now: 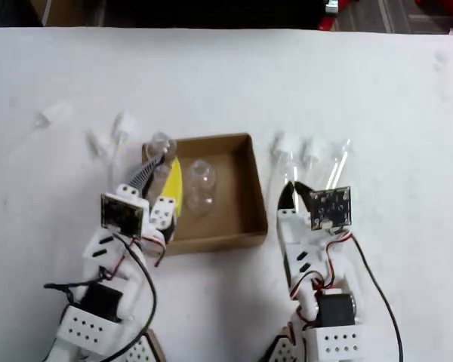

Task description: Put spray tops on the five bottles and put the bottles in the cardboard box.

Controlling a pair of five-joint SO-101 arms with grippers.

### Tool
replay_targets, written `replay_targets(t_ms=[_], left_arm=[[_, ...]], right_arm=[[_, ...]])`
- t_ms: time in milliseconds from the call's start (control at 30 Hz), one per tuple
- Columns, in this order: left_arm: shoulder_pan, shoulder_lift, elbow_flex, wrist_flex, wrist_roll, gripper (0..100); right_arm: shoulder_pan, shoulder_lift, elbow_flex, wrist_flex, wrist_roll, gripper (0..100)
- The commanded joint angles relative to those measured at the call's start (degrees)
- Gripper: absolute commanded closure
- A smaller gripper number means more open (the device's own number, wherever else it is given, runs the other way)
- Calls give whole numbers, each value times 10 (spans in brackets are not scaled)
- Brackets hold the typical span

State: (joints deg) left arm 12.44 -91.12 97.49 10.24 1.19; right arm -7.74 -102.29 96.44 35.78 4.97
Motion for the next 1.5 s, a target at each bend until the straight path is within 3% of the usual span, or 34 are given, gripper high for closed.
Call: replay_targets(t_ms=[0, 300, 1133, 1300, 1467], left_arm=[[7, -9, -2, 19, -9, 980], [7, -9, -2, 149, -9, 977], [6, -9, -4, 152, -9, 974], [2, -9, -4, 155, -9, 878], [2, -9, -18, 193, -9, 870]], right_arm=[[-2, 2, 4, 1, -4, 980], [-2, 2, 4, 1, -4, 980], [-2, 2, 4, 1, -4, 980], [-2, 2, 4, 1, -4, 980], [-2, 2, 4, 1, -4, 980]])
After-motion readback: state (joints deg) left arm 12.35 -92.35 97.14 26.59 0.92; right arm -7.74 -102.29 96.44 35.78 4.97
